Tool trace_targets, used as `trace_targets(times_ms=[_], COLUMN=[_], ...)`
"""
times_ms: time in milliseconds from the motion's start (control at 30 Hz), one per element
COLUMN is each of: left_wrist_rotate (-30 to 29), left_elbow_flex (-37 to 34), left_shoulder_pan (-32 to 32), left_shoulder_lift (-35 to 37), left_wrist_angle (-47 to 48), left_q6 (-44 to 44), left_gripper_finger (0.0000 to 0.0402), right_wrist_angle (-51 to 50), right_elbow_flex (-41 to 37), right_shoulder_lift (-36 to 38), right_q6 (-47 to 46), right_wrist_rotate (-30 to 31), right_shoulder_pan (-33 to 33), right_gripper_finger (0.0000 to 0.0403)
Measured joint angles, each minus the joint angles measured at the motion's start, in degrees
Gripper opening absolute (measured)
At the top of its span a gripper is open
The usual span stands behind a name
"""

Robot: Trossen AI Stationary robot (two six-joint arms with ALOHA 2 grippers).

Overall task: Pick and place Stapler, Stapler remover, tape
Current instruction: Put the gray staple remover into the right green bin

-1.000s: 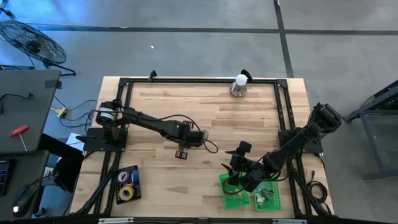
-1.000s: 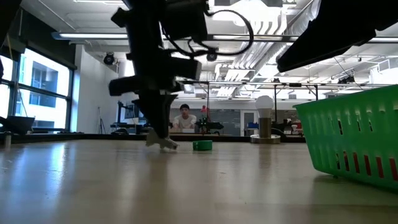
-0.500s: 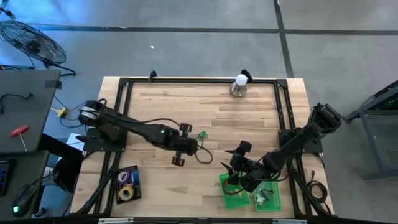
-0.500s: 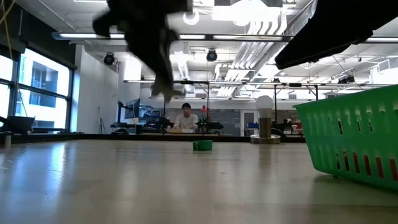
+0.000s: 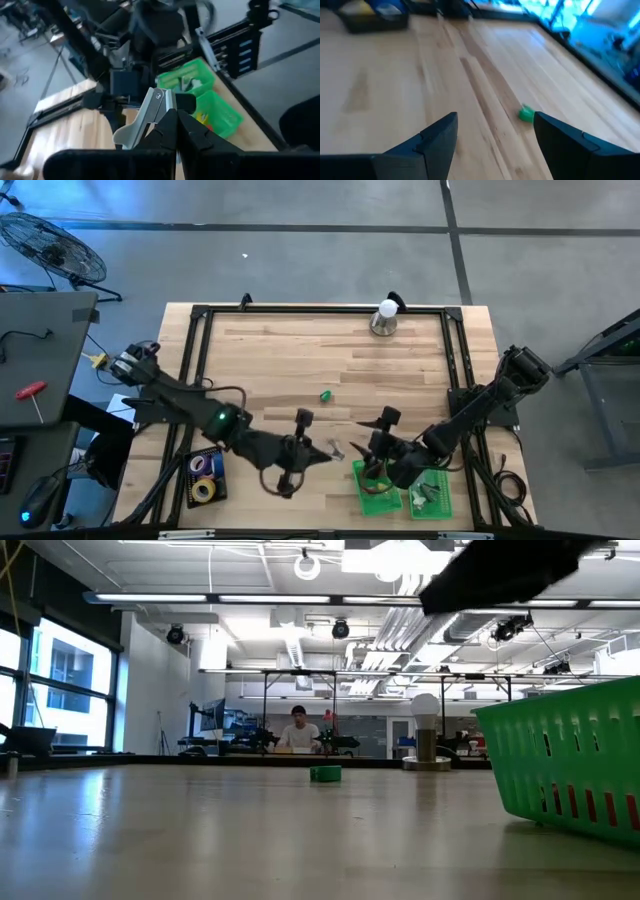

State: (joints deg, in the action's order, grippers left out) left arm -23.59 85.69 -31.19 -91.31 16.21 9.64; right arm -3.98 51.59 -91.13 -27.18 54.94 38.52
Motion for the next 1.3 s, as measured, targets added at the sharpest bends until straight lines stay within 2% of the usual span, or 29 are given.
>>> trace_targets(times_ms=[100,267,400,500,567,767,1000,1200,1300], left_wrist_rotate=[-0.54,-5.09,-9.95,-8.56,-6.17,-3.00,-2.42,-0.93,-0.96], left_elbow_flex=[0.00,0.02,0.00,0.00,0.00,0.00,0.00,0.00,0.00], left_shoulder_pan=[-1.77,-4.85,-6.49,-6.38,-6.31,-6.33,-6.29,-5.47,-5.51], left_shoulder_lift=[0.00,0.00,-0.02,-0.04,-0.04,-0.04,-0.04,-0.04,-0.04], left_wrist_angle=[-0.17,1.77,4.83,5.49,5.43,6.99,7.73,8.57,9.33], left_q6=[1.36,4.02,4.92,3.68,2.81,-0.82,-1.93,-3.93,-4.01], left_gripper_finger=[0.0000,0.0000,0.0000,0.0000,0.0000,0.0000,0.0000,0.0000,0.0000], right_wrist_angle=[8.28,22.49,30.27,31.58,32.31,36.34,35.67,30.37,25.40], right_elbow_flex=[0.00,0.00,0.02,0.09,0.09,0.84,8.31,17.58,22.05], right_shoulder_lift=[0.00,0.00,0.00,0.00,-0.10,-1.29,-6.35,-12.77,-15.16], right_q6=[8.95,23.81,33.68,42.93,48.59,64.28,81.33,87.97,88.71], right_wrist_rotate=[-0.15,-2.64,-10.89,-19.38,-20.72,-12.01,-4.00,4.74,5.94], right_shoulder_pan=[1.49,4.42,5.77,5.90,5.84,6.13,6.28,6.28,6.28], right_gripper_finger=[0.0252,0.0252,0.0252,0.0252,0.0252,0.0252,0.0252,0.0252,0.0252])
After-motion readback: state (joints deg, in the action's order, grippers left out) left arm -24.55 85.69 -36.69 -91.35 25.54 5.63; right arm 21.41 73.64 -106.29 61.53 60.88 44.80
